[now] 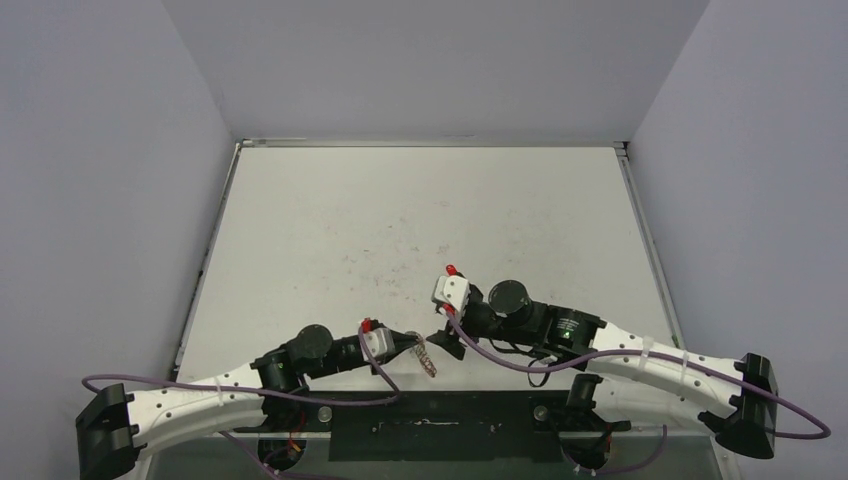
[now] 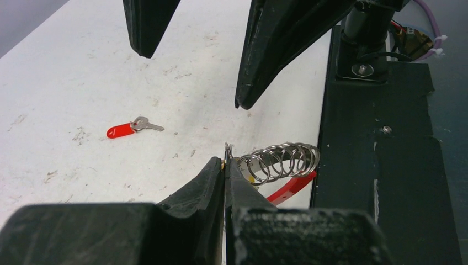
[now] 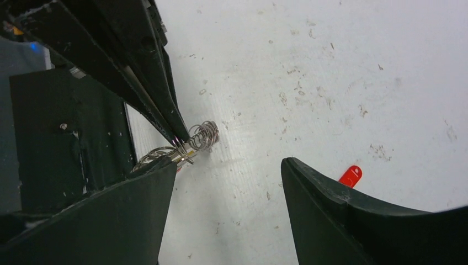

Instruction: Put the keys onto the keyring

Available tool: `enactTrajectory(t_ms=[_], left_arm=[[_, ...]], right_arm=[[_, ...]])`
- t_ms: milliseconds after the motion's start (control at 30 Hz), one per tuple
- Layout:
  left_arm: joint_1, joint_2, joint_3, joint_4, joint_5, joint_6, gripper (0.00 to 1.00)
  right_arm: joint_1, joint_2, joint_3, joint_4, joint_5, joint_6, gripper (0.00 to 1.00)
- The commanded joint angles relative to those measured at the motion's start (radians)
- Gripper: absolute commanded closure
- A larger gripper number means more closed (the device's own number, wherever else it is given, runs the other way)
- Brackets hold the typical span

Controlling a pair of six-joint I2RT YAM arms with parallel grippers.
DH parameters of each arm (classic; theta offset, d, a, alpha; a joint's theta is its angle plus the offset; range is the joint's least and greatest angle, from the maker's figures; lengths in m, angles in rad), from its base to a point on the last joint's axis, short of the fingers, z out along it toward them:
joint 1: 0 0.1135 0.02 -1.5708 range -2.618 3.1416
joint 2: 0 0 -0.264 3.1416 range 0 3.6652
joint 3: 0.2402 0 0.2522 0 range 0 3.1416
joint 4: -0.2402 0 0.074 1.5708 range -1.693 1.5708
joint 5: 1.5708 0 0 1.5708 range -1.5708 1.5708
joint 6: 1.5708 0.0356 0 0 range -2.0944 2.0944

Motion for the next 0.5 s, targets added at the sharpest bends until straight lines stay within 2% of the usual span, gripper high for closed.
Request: enactTrajectory(t_ms=[0,100,233,400,467], left_arm=[[-0.004,-0.014,-0.012,0.082,0.081,0.022,1.00],[-0.004,-0.008,-0.016,0.108,0.117,0.028,1.00],[-0.004,0.007,-0.017,0.136,0.156,0.035,1.00],[-0.004,0.015,-0.013,0.153,0.173,0.040,1.00],[-0.004,0.016,-0.011,0.156,0.172,0.042,1.00]], right_arm=[[-0.002,-0.041,-0.063,0.134,-0.136,-0.122,0.31],[-0.003,-0.062,-0.105,0.173,-0.207,-0.171,0.35],[-0.009,-0.080,-0.145,0.209,-0.237,-0.194,0.51],[-0.020,-0.100,-0.180,0.262,-0.275,-0.206,0.51],[-0.022,-0.096,-0.191,0.278,-0.297,-0.209,0.55]])
